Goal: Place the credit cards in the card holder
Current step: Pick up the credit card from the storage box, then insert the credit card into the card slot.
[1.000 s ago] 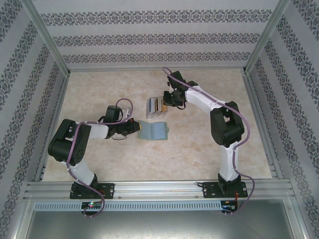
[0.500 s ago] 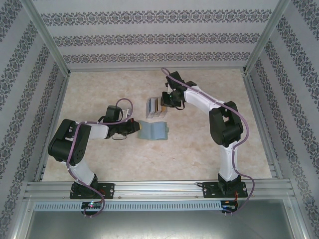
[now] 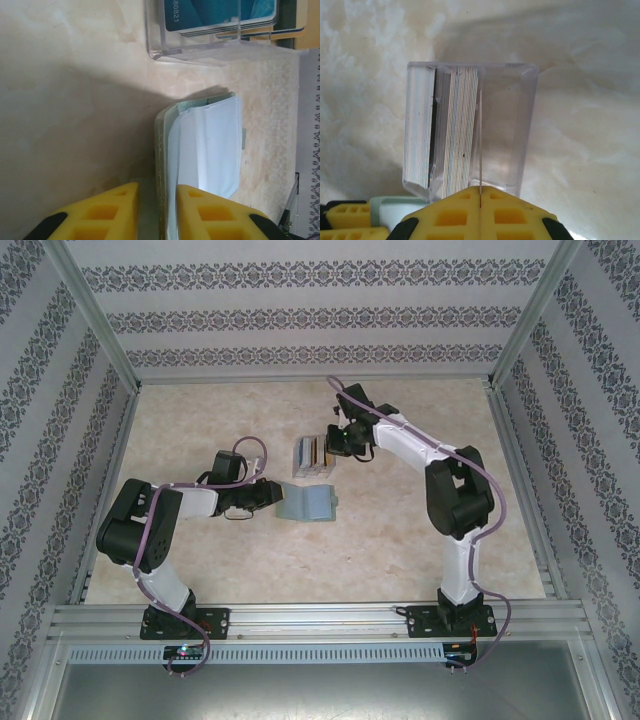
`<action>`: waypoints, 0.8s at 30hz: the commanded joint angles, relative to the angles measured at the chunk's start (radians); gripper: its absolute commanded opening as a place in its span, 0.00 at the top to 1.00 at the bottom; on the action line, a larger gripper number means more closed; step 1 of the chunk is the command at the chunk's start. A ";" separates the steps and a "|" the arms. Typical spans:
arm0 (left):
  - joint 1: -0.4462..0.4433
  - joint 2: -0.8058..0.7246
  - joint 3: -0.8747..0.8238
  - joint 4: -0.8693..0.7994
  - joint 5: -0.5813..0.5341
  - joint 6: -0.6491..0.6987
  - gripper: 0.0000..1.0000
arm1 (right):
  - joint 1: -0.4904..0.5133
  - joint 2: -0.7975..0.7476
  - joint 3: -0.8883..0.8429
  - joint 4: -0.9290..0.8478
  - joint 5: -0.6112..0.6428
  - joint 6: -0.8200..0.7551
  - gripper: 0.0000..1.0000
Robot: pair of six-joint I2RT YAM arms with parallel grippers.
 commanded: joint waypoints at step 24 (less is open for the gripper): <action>-0.010 0.029 0.027 -0.031 0.040 0.090 1.00 | 0.079 -0.405 -0.706 0.455 -0.333 0.072 0.94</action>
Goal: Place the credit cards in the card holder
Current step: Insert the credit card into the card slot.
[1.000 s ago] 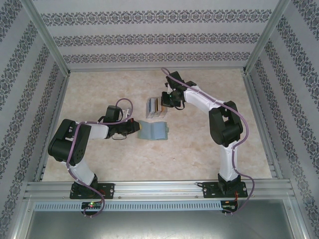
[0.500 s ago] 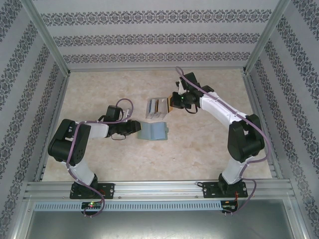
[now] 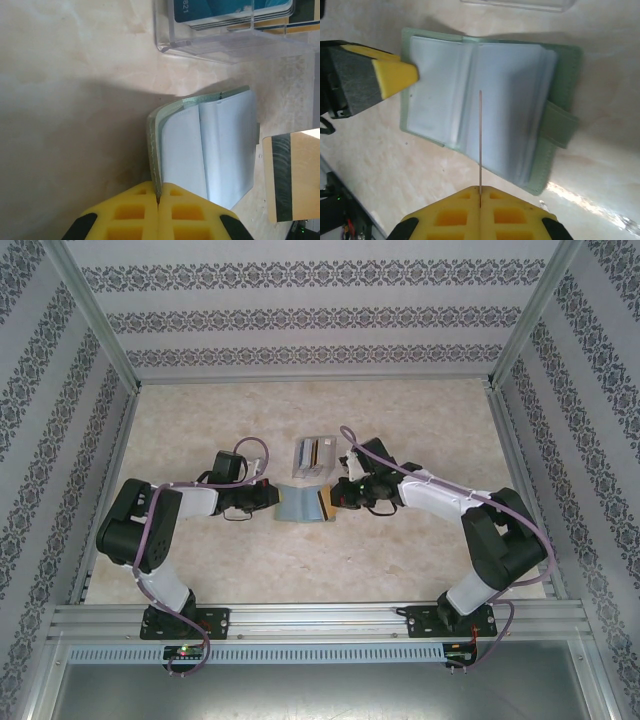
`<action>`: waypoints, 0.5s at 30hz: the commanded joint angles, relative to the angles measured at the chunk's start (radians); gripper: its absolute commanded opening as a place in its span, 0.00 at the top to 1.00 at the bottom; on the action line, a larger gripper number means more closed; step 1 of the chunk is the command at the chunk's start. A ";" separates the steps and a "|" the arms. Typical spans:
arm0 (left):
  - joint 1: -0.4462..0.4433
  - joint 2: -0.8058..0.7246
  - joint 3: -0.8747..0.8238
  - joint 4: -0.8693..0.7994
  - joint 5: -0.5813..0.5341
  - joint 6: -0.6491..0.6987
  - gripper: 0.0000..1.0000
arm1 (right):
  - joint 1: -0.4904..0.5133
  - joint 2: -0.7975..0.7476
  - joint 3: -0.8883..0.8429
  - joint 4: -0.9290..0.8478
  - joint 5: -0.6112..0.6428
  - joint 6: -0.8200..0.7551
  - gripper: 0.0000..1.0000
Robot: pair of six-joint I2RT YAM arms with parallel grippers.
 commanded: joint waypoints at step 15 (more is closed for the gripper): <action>-0.079 0.050 0.050 -0.007 0.066 0.058 0.73 | -0.043 0.121 -0.160 0.324 -0.153 0.160 0.96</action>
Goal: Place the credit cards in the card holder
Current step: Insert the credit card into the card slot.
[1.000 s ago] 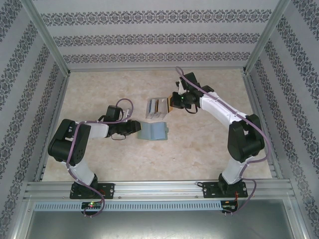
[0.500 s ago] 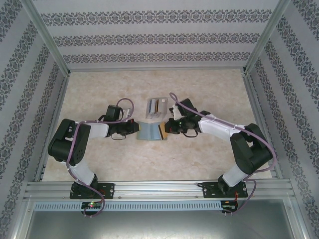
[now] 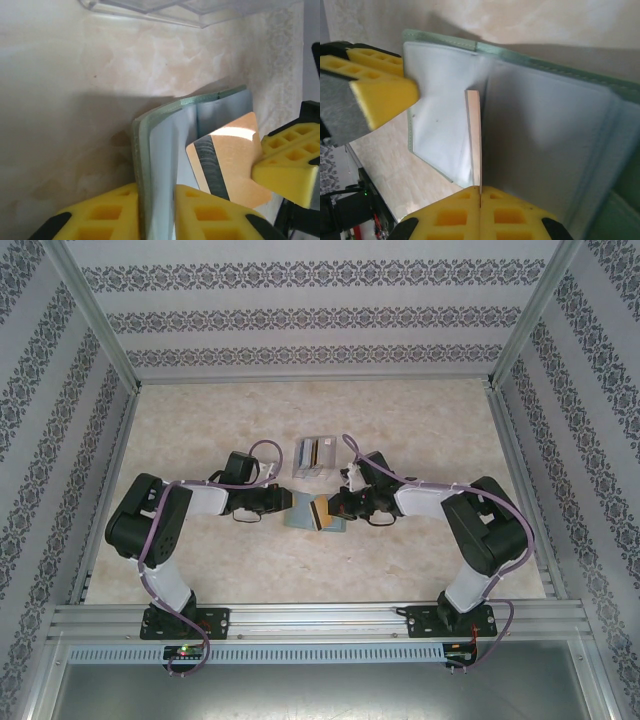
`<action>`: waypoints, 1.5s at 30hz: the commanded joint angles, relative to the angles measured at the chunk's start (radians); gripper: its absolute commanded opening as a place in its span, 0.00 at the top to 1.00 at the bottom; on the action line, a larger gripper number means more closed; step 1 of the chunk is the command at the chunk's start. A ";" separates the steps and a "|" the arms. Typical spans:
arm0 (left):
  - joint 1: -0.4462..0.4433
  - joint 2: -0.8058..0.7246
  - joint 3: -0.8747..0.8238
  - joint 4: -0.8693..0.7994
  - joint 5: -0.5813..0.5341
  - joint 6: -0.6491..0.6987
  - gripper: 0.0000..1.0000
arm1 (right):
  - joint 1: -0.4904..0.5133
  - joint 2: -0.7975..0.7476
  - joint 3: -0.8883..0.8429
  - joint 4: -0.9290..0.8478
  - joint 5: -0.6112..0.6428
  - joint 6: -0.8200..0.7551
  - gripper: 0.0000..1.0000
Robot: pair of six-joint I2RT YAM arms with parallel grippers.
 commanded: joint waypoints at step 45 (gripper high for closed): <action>-0.002 -0.014 0.031 -0.091 -0.060 0.053 1.00 | 0.050 0.093 -0.095 0.323 0.159 0.323 0.94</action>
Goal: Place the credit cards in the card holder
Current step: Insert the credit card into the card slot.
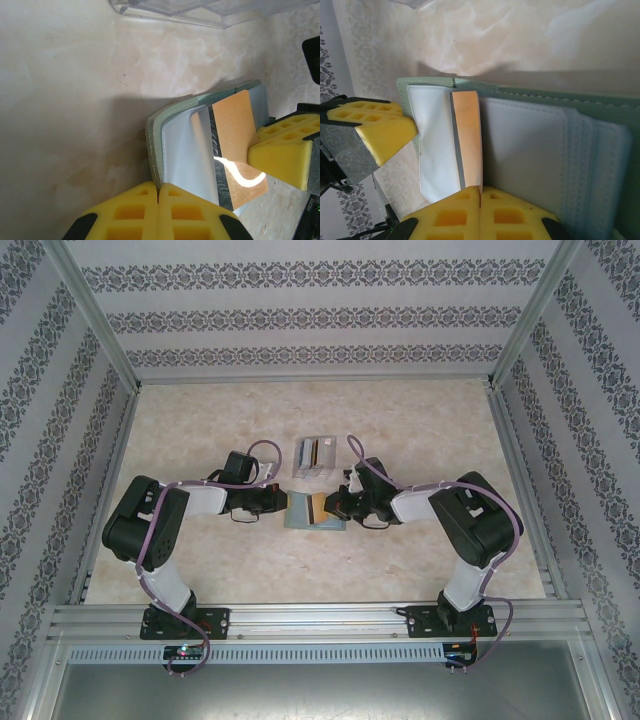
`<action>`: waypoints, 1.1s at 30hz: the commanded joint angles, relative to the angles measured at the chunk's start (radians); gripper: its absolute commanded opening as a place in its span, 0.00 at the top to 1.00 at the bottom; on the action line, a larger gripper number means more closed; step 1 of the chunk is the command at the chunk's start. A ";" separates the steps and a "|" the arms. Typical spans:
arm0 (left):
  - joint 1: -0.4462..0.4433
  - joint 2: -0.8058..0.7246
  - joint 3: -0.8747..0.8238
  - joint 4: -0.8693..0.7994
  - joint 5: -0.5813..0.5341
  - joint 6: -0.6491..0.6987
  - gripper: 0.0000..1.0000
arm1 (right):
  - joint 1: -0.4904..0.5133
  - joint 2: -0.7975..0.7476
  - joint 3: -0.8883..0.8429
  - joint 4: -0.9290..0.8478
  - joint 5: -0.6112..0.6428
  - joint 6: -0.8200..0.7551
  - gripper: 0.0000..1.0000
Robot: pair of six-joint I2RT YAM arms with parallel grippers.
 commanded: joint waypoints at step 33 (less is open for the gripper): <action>0.000 0.028 0.027 -0.023 -0.004 -0.002 1.00 | 0.130 -0.036 0.119 -0.346 0.296 -0.123 0.69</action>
